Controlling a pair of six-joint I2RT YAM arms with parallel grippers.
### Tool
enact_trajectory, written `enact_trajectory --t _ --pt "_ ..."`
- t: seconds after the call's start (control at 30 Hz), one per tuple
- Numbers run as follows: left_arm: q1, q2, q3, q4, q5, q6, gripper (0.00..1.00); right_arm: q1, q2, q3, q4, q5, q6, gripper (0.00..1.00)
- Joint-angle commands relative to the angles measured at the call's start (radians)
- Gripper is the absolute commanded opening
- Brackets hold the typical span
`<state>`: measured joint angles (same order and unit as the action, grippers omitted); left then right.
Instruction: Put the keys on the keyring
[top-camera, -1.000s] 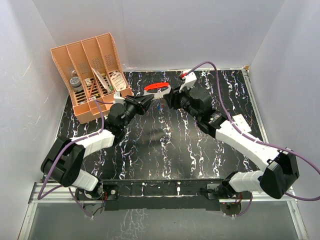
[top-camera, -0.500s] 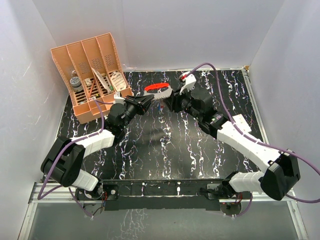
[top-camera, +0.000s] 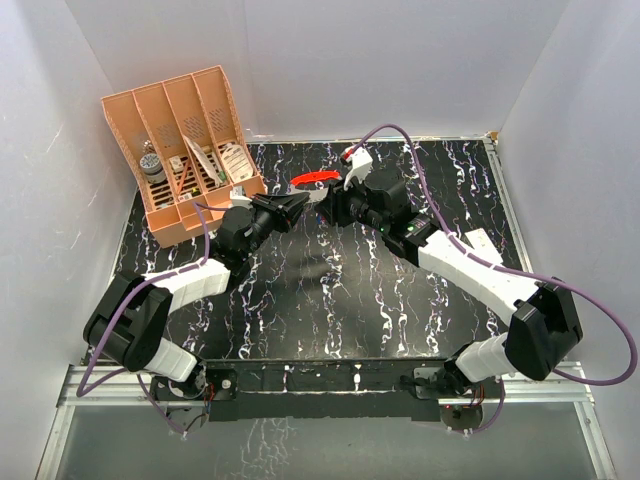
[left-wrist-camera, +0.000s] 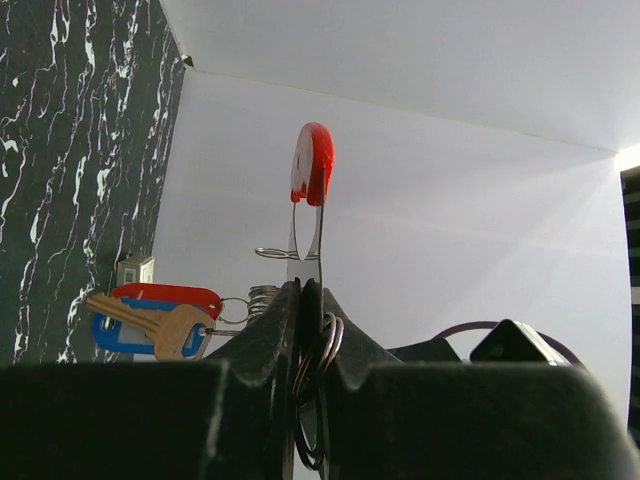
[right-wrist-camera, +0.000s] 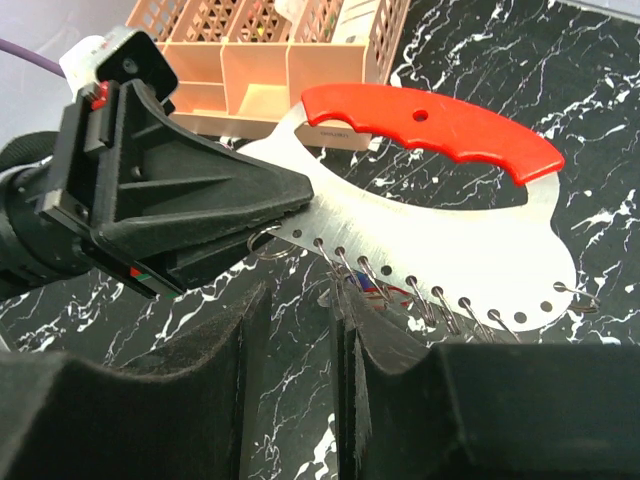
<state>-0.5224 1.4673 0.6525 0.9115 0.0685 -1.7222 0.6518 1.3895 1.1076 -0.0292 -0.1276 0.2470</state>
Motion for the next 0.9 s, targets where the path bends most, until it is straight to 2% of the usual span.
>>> enact_trajectory --t 0.0,0.57,0.87 --pt "0.004 -0.011 0.028 0.036 0.021 -0.013 0.00 -0.003 -0.001 0.052 0.020 0.005 0.006 0.28" --pt "0.004 -0.010 0.029 0.046 0.030 -0.016 0.00 -0.002 0.052 0.055 0.063 0.041 -0.017 0.27" --pt "0.004 0.000 0.027 0.056 0.033 -0.019 0.00 -0.001 0.027 0.012 0.162 0.072 -0.030 0.26"
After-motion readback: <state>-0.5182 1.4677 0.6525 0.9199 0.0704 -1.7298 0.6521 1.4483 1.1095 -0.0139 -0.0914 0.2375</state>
